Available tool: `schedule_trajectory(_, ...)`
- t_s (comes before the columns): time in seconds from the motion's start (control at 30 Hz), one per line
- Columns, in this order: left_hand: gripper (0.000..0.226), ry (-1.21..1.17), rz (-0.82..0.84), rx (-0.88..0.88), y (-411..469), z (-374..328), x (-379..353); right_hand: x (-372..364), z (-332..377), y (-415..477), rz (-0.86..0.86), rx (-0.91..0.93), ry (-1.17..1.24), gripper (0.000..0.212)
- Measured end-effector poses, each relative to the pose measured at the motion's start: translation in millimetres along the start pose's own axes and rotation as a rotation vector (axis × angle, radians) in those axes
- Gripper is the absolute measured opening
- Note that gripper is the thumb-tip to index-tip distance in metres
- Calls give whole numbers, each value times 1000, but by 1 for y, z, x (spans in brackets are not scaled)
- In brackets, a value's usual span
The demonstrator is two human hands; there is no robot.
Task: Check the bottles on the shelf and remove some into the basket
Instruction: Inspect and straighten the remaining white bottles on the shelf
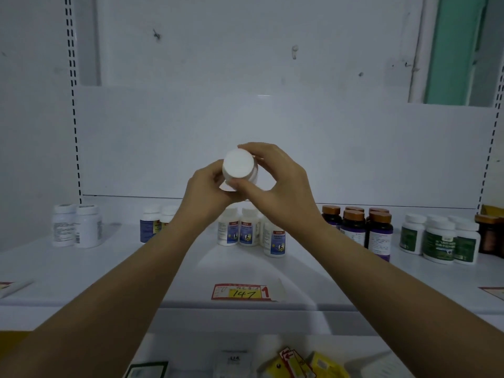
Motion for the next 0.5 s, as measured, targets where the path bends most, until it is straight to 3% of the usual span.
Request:
schedule_trajectory(0.07, 44, -34, 69, 64, 0, 1, -2, 2, -7, 11, 11, -158, 86, 38)
schedule_trajectory(0.17, 39, -12, 170, 221, -4, 2, -7, -2, -32, 34, 22, -555, 197, 23)
schedule_trajectory(0.3, 40, -228, 328, 584, -15, 10, -19, -10, -63, 32, 198, -1134, 180, 24)
schedule_trajectory(0.4, 33, -230, 421, 715, -26, 15, -24, -12, -76, 19, 361, -1296, 99, 22)
schedule_trajectory(0.5, 36, -195, 435, 738, -32, 21, -26, -15, -82, 13, 421, -1303, 72, 23)
Point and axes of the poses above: each hand's wrist, its own y-axis towards the middle knuckle, its own x-axis out of the back of the hand, z = x × y, the point moved 6 cm from there along y, towards the middle knuckle, and after that the axes turned 12 degrees about -z, right-handed, at the moved point
